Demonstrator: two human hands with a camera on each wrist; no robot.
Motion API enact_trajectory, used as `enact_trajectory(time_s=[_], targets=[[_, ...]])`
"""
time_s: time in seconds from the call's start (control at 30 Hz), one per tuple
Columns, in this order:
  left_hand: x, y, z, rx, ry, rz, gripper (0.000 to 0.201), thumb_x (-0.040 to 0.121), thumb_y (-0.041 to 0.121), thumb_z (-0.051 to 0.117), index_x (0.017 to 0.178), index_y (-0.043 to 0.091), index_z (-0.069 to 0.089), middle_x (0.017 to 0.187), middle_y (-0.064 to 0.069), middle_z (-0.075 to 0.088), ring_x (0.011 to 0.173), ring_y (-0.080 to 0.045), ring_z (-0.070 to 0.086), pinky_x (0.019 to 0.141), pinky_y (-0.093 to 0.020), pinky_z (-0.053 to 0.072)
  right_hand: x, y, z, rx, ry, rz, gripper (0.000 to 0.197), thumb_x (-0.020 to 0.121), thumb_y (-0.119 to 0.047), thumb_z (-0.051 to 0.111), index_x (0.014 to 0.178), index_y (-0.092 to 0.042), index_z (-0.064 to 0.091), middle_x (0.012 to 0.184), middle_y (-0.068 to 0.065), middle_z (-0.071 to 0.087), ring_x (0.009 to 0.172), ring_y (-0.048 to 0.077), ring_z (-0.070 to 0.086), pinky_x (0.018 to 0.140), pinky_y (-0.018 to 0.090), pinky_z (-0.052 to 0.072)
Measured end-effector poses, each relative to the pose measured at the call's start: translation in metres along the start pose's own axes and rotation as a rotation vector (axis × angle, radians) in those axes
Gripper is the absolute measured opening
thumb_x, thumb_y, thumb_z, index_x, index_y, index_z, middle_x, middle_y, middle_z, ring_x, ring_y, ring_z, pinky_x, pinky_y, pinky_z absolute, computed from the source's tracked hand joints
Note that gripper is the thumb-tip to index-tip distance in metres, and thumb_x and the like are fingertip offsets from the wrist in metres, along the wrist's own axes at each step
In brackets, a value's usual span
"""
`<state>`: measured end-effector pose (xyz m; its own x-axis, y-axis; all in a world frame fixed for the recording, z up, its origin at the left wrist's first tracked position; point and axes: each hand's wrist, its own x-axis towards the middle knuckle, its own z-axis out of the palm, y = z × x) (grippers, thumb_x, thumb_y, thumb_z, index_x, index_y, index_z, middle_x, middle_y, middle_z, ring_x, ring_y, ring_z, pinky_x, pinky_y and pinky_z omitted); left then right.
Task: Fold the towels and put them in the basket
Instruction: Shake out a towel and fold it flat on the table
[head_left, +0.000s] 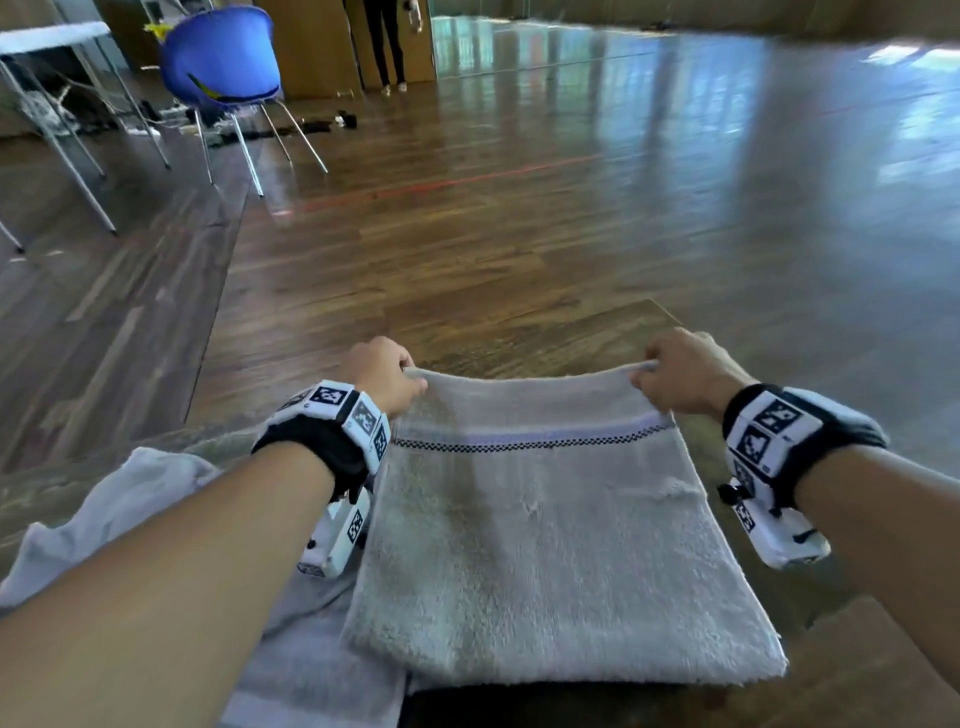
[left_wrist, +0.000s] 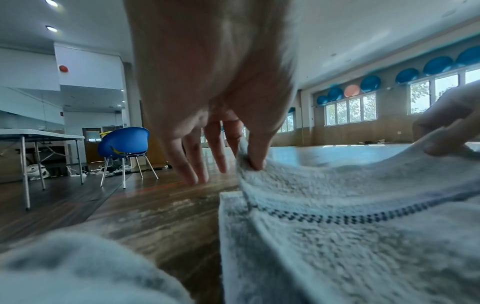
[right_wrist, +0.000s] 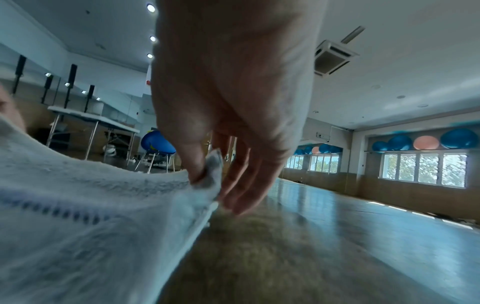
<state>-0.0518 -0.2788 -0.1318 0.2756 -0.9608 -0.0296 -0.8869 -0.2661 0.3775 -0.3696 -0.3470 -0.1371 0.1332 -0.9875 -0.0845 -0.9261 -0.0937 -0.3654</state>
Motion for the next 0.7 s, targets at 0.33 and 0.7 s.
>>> enact_trajectory(time_s=[0.33,0.7], targets=[[-0.001,0.001,0.012,-0.013,-0.095,0.011,0.011,0.080,0.017,0.082,0.081,0.006,0.081,0.075,-0.003,0.071,0.085,-0.020,0.064,0.064,-0.026,0.044,0.002,-0.006,0.008,0.050,-0.140,-0.058,0.023,0.084,-0.008,0.069,0.064,-0.011,0.057,0.064,0.000,0.058,0.057,0.014,0.051,0.049,0.023,0.037],[-0.075,-0.006,-0.041,-0.181,0.072,0.151,0.006,0.077,0.008,0.081,0.080,0.014,0.081,0.069,0.001,0.074,0.064,-0.013,0.068,0.056,-0.021,0.047,-0.052,-0.020,-0.026,0.468,0.079,-0.168,0.012,0.078,-0.014,0.080,0.071,-0.015,0.071,0.078,0.005,0.071,0.074,0.020,0.063,0.072,0.038,0.053]])
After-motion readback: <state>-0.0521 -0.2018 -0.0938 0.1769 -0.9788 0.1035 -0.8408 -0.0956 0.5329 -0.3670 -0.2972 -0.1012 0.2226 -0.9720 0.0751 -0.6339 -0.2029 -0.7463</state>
